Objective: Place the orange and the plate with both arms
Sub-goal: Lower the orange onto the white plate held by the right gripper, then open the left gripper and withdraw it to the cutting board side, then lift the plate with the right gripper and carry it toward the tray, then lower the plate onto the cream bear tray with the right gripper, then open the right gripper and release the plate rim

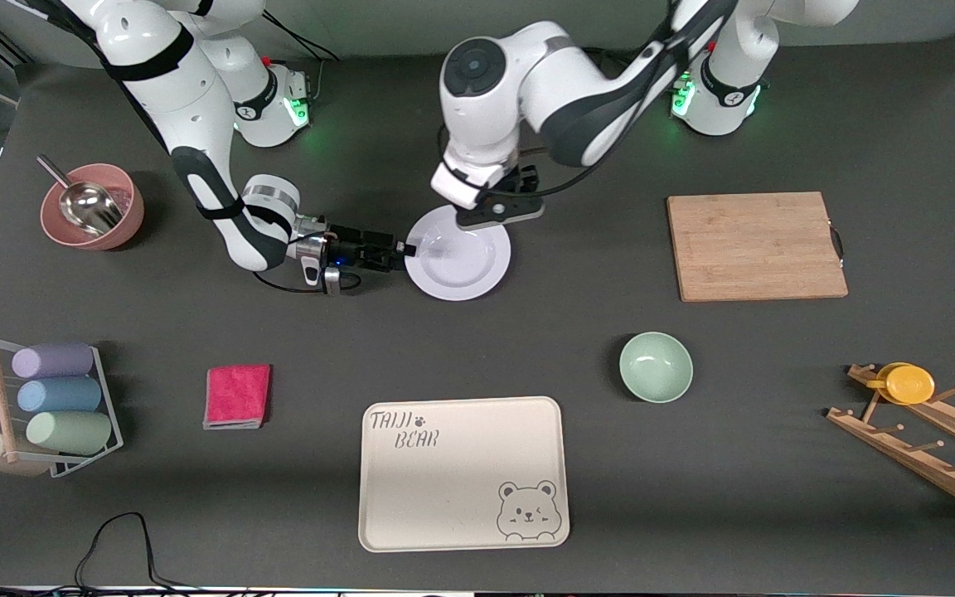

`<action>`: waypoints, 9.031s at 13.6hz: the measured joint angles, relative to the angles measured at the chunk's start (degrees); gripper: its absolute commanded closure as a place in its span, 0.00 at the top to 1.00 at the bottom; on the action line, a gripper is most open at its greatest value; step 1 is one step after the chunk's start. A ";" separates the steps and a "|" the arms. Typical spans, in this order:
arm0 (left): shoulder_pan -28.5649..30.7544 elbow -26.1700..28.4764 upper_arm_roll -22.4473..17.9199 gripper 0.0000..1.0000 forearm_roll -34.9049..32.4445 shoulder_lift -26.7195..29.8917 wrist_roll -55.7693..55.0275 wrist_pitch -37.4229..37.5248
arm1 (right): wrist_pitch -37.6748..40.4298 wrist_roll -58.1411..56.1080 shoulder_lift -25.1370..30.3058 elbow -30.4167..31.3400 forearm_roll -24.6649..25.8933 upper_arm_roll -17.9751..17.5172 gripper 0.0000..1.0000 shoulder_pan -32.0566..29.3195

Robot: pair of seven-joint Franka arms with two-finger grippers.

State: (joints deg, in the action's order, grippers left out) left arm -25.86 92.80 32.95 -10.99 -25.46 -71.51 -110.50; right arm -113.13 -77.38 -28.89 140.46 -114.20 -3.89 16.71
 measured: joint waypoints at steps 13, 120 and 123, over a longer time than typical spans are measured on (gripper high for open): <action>-6.12 -1.14 -2.97 0.53 -10.99 -16.27 -7.99 -15.91 | 0.20 -0.25 0.00 0.16 -0.40 0.00 1.00 -0.01; 25.93 -1.79 -31.76 1.00 11.06 22.14 74.09 22.07 | -8.68 44.91 -42.33 -84.71 25.45 6.43 0.00 -2.59; 25.93 -1.78 -31.76 1.00 11.06 22.14 74.09 22.07 | -9.33 44.89 -42.35 -84.98 25.45 6.43 0.00 -2.60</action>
State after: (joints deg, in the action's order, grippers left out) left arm 0.07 91.02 1.19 0.06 -3.32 2.58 -88.43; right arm -122.46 -32.49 -71.24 55.48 -88.75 2.54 14.12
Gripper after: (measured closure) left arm 0.000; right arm 0.956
